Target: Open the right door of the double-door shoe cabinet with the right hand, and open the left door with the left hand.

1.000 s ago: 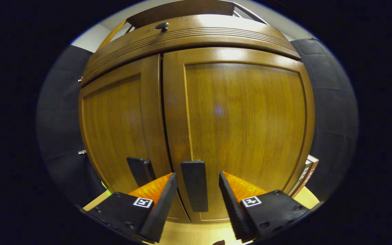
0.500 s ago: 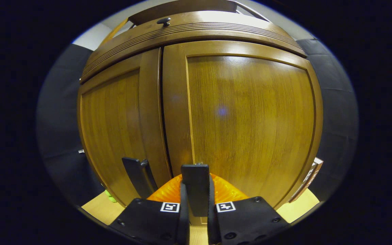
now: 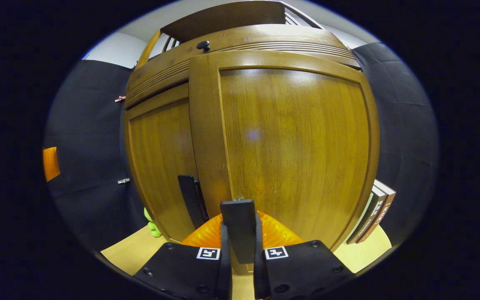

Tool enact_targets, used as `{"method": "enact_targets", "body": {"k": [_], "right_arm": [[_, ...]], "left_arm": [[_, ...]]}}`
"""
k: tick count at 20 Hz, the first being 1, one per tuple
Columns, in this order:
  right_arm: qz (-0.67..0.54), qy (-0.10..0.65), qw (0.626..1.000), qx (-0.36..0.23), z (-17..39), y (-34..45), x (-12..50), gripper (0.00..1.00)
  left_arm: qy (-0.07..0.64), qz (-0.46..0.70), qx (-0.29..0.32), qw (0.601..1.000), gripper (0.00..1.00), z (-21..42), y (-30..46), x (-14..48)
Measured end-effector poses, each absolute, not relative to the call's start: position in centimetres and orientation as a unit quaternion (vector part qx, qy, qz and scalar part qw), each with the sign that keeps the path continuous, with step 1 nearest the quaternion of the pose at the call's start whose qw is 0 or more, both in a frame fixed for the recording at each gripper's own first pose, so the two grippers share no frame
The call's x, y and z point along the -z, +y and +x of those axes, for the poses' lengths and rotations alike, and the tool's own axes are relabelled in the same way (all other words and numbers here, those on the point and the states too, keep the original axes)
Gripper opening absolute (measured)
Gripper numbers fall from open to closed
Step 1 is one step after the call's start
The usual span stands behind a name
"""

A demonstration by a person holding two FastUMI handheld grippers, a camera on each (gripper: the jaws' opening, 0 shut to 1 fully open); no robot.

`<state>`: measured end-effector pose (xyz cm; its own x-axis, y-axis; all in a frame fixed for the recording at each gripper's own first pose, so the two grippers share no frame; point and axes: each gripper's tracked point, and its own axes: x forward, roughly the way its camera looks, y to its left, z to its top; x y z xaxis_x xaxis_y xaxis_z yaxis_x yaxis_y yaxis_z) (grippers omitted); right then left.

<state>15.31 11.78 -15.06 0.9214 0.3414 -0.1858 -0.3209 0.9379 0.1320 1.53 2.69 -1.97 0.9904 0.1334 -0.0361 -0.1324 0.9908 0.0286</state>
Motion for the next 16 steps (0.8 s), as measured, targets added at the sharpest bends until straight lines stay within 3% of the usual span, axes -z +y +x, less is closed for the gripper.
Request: {"method": "enact_targets", "body": {"k": [3,6,12,15,16], "right_arm": [[0.053,0.104,0.978,-0.174,13.0,10.1,14.9,0.24],[0.056,0.106,0.978,-0.171,11.1,8.3,14.7,0.24],[0.069,0.121,0.979,-0.149,7.9,4.3,14.3,0.24],[0.069,0.126,0.981,-0.131,6.7,2.1,14.2,0.24],[0.069,0.124,0.982,-0.125,6.3,1.2,14.1,0.23]], "left_arm": [[0.014,0.019,-0.063,0.998,0.92,1.2,1.7,1.5],[0.018,0.020,-0.059,0.998,0.97,1.0,0.8,1.6],[0.018,0.024,-0.054,0.998,0.97,1.0,-0.2,2.0],[0.015,0.025,-0.050,0.998,0.92,1.2,-0.9,2.0],[0.014,0.023,-0.047,0.999,0.97,1.4,-1.2,1.9]]}}
